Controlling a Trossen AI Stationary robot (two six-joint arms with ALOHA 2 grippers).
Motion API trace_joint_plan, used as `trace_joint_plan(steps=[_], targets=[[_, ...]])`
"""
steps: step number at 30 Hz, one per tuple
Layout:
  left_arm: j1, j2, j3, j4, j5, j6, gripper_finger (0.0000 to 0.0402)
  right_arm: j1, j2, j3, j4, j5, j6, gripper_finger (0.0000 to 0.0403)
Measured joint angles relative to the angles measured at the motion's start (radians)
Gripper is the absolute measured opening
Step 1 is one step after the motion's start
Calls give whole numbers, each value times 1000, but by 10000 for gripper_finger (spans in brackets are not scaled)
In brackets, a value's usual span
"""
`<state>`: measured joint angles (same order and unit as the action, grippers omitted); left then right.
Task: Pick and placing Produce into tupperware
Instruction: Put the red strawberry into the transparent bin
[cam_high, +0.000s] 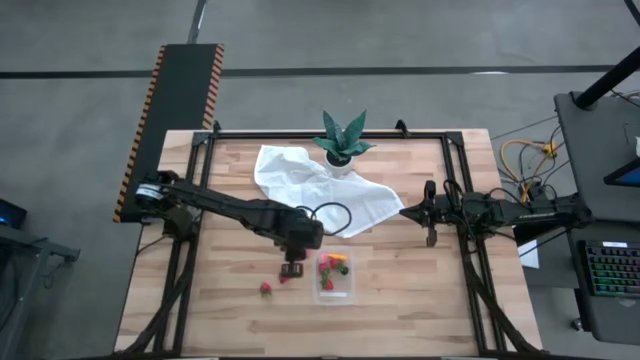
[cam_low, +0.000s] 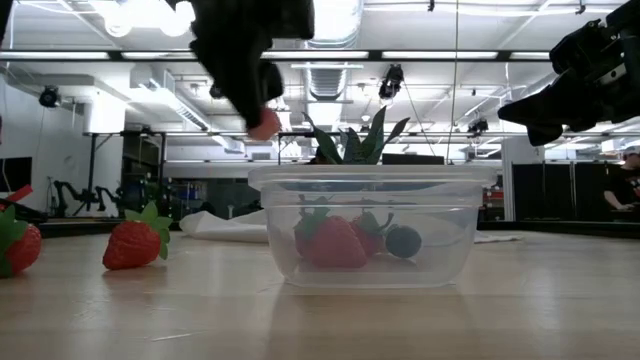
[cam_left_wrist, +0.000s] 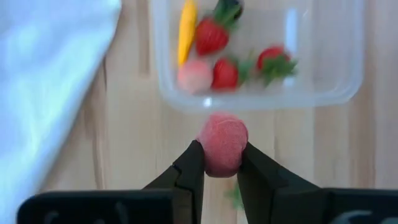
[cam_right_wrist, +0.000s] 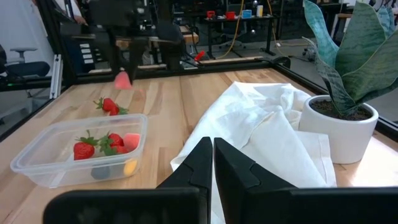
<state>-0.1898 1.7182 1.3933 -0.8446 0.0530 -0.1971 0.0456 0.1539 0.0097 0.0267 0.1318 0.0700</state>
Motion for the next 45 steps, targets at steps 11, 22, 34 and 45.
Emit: trace_joint_plan(steps=[11, 22, 34, 45], targets=[[0, 83, 36, 175, 104, 146, 53, 0, 0, 0, 0, 0, 0, 9], [11, 164, 37, 308, 200, 187, 53, 0, 0, 0, 0, 0, -3, 9], [14, 245, 37, 427, 262, 230, 53, 0, 0, 0, 0, 0, -2, 9], [20, 267, 37, 459, 270, 230, 76, 0, 0, 0, -1, 0, 0, 9]])
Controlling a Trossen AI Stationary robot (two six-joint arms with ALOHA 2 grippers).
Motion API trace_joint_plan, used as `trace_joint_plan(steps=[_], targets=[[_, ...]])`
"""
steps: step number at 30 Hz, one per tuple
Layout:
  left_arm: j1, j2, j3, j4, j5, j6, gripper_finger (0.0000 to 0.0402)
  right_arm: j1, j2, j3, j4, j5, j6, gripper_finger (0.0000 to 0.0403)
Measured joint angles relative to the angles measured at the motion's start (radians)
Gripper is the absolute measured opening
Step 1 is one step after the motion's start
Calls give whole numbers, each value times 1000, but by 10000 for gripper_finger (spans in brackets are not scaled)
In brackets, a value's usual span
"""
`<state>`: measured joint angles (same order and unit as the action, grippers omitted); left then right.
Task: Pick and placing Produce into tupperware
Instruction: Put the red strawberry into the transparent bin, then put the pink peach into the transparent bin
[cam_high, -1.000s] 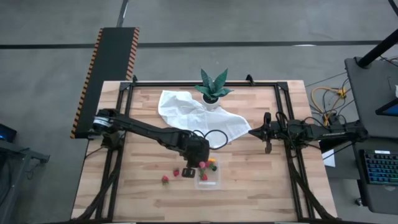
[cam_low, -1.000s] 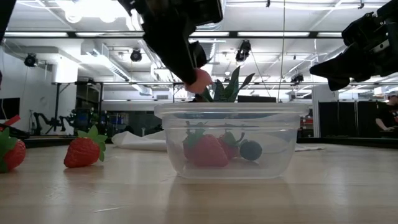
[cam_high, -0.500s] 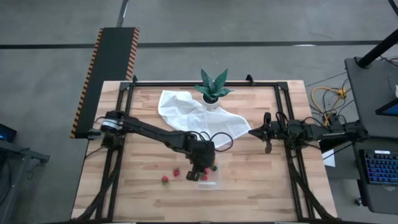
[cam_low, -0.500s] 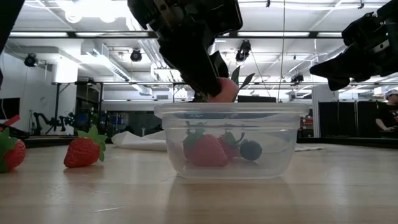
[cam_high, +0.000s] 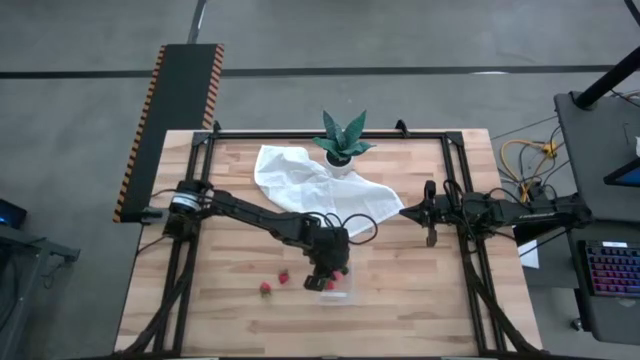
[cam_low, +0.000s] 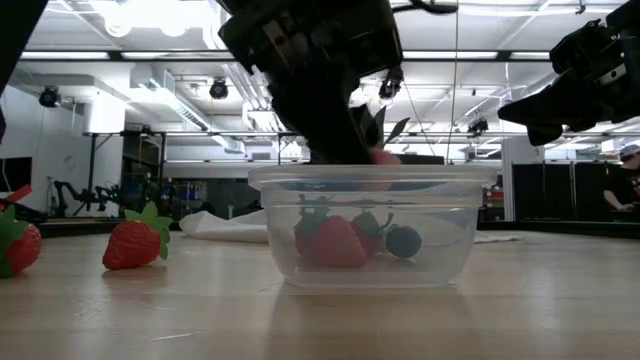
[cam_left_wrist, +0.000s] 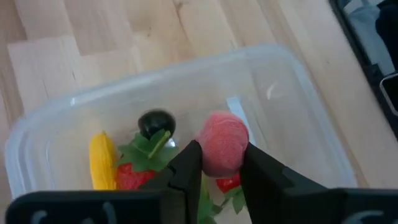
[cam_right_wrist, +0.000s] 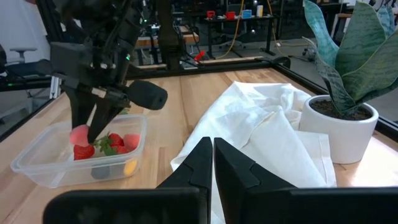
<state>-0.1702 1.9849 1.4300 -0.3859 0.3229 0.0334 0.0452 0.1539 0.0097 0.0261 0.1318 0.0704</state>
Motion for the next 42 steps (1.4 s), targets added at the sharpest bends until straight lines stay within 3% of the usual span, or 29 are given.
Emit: trace_joint_plan(steps=[17, 30, 38, 42], targets=[[0, -4, -4, 54, -1, -25, 183, 0, 0, 0, 0, 0, 8, 9], [-2, -158, -23, -301, -42, -395, 185, 0, 6, 0, -1, 0, 8, 9], [-24, -170, -56, -519, -50, -568, 185, 0, 23, 0, 0, 0, 8, 9], [-26, -167, -70, -541, -92, -603, 185, 0, 28, 0, -1, 0, 8, 9]])
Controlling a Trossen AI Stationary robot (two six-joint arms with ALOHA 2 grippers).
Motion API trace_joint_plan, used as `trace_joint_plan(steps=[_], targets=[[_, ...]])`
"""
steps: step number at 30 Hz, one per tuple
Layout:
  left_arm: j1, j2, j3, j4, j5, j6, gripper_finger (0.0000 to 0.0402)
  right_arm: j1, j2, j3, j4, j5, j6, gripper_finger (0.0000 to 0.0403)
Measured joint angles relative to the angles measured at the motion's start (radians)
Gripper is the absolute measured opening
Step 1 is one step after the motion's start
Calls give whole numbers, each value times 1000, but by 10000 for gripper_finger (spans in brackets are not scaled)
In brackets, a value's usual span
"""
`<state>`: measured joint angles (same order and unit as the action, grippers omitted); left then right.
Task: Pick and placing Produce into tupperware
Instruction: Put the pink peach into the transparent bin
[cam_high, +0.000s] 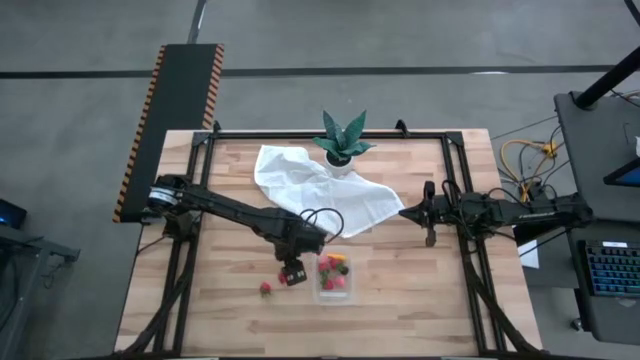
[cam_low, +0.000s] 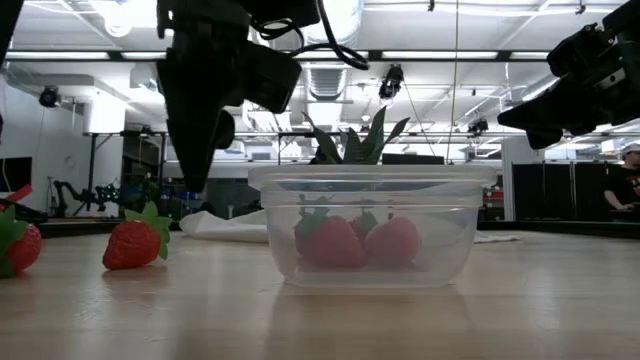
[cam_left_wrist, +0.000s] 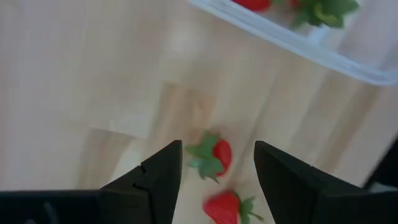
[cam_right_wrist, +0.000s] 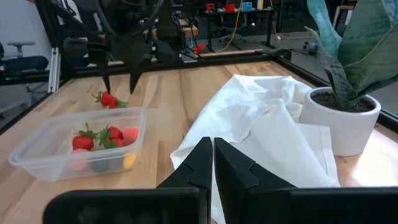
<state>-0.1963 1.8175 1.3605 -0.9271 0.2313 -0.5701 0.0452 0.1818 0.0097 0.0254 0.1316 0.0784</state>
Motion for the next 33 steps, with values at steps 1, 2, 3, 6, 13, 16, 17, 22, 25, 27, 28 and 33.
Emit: trace_joint_plan(steps=[1, 2, 3, 6, 13, 16, 17, 22, 25, 27, 28, 33], targets=[[0, 0, -1, 2, -14, 0, 185, 0, 1, 0, 0, 0, 0, 9], [0, 0, -4, 2, -27, -2, 185, 0, 1, 0, 0, 0, 0, 9], [0, 0, -8, 0, -33, -4, 185, 0, 2, 0, 0, 0, 0, 9], [0, 0, -20, 2, -32, -27, 185, 0, 3, 0, 0, 0, 0, 9], [-4, 0, -43, -6, -3, -81, 185, 0, 3, 0, 0, 0, 0, 9], [-12, 0, -43, -6, -2, -84, 185, 0, 3, 0, 0, 0, 0, 9], [-16, 0, -44, -5, -1, -92, 185, 0, 3, 0, 0, 0, 0, 9], [-41, 0, -46, -6, -1, -128, 185, 0, 3, 0, 0, 0, 0, 9], [-54, 2, -51, -1, -1, -132, 185, 0, 3, 0, 0, 0, 0, 9], [-60, 8, -55, 0, -2, -132, 185, 0, 3, 0, 0, 0, 0, 9], [-63, 13, -56, 0, -3, -132, 185, 0, 3, 0, 0, 0, 0, 9], [-64, 30, -55, 4, -4, -131, 185, 0, 3, 0, 0, 0, 0, 9]])
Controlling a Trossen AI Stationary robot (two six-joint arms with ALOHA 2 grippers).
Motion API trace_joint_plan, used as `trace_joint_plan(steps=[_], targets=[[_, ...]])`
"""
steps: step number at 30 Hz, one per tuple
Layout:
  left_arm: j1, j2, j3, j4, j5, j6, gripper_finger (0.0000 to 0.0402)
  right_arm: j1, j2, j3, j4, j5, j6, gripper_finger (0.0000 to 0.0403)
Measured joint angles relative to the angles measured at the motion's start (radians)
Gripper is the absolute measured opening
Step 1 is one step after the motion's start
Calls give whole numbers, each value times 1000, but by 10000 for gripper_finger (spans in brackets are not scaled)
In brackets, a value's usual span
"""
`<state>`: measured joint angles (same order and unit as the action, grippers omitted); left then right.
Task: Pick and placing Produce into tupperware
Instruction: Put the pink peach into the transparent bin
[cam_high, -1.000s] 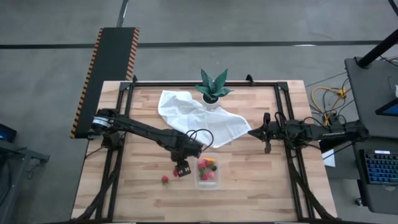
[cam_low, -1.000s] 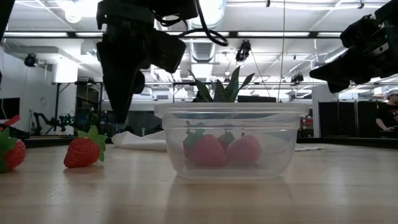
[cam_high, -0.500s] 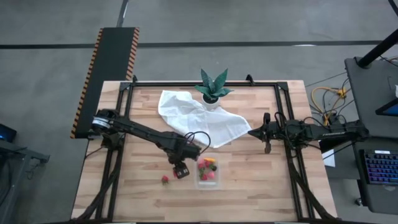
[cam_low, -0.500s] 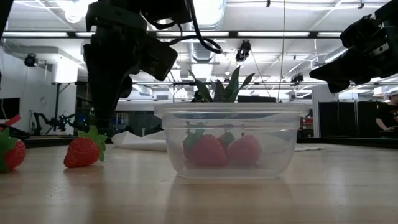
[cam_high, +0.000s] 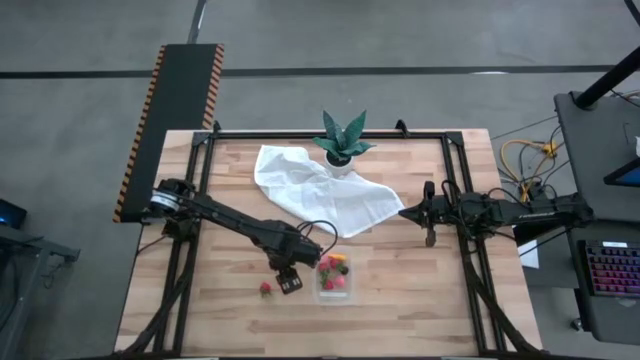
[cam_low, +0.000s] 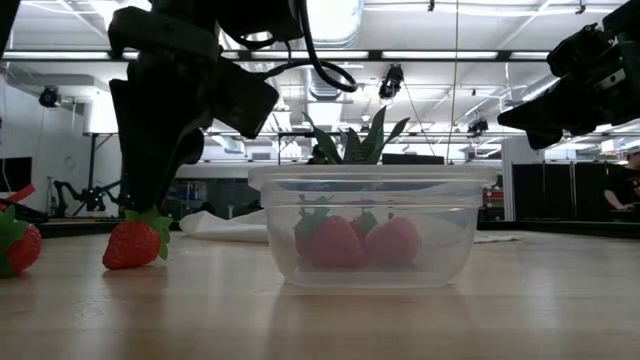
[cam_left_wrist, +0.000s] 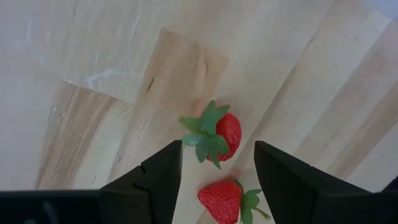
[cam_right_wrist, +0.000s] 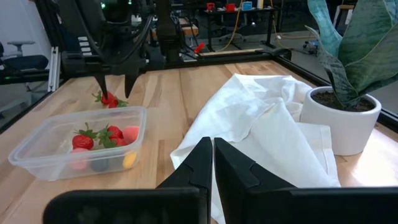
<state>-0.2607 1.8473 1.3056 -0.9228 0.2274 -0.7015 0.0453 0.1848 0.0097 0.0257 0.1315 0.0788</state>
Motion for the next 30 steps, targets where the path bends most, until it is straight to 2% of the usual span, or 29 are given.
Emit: trace_joint_plan(steps=[9, 30], targets=[[1, 2, -3, 6, -44, 1, 185, 0, 0, 0, 0, 0, 0, 9], [1, 2, -4, 32, -54, 21, 185, 0, 0, 0, 0, 0, 0, 9]])
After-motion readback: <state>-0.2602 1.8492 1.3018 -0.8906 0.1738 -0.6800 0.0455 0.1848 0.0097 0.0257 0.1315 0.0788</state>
